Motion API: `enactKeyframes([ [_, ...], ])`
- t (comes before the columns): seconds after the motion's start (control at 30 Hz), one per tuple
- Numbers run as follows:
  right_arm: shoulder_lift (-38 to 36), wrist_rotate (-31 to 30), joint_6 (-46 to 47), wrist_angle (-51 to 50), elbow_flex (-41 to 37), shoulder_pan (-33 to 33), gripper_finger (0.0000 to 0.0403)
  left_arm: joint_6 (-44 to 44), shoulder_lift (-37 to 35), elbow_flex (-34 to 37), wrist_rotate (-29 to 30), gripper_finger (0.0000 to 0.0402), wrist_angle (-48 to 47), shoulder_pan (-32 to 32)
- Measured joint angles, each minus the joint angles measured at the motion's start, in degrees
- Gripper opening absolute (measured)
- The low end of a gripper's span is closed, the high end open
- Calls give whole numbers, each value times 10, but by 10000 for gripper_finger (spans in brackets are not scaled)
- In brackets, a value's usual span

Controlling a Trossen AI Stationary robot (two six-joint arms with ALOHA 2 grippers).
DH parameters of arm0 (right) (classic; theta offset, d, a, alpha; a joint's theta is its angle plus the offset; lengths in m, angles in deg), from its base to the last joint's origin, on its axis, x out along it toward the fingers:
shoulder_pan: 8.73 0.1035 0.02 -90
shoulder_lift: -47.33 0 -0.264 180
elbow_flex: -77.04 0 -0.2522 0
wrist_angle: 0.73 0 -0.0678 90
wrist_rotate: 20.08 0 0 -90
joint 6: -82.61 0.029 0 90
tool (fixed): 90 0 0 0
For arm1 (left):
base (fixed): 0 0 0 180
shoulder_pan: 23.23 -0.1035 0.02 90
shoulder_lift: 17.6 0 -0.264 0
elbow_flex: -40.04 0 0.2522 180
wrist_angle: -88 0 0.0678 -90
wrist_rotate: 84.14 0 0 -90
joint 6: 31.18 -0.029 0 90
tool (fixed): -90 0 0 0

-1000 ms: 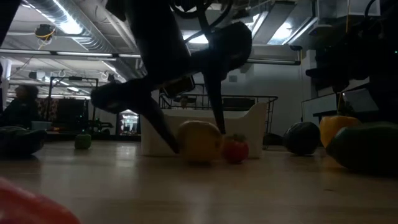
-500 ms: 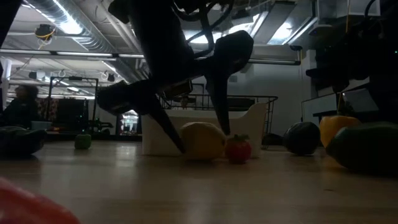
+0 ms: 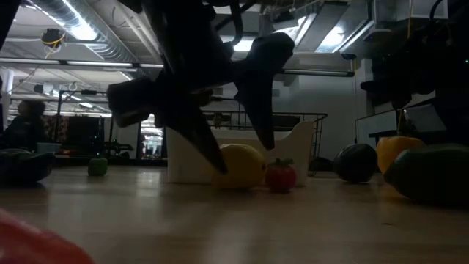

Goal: Sort produce into baskets
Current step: Put the left yellow lemon into the black wire basket

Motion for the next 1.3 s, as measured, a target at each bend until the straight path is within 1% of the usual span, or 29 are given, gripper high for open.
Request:
enactKeyframes([
  [0.07, 0, 0, 0, 0, 0, 0, 280, 22, 0, 0, 18, 253, 2, 1],
  [0.27, 0, 0, 0, 0, 0, 0, 280, 26, 0, 0, 42, 253, 6, -6],
  [0.57, 0, 0, 0, 0, 0, 0, 280, 30, 0, 0, 42, 253, -9, -13],
  [1.03, 0, 0, 0, 0, 0, 0, 280, 32, 0, 0, 40, 253, -141, -6],
  [1.2, 0, 0, 0, 0, 0, 0, 280, 30, -4, 0, 40, 253, -174, 9],
  [1.3, 0, 0, 0, 0, 0, 0, 280, 30, -18, 0, 39, 253, -210, 21],
])
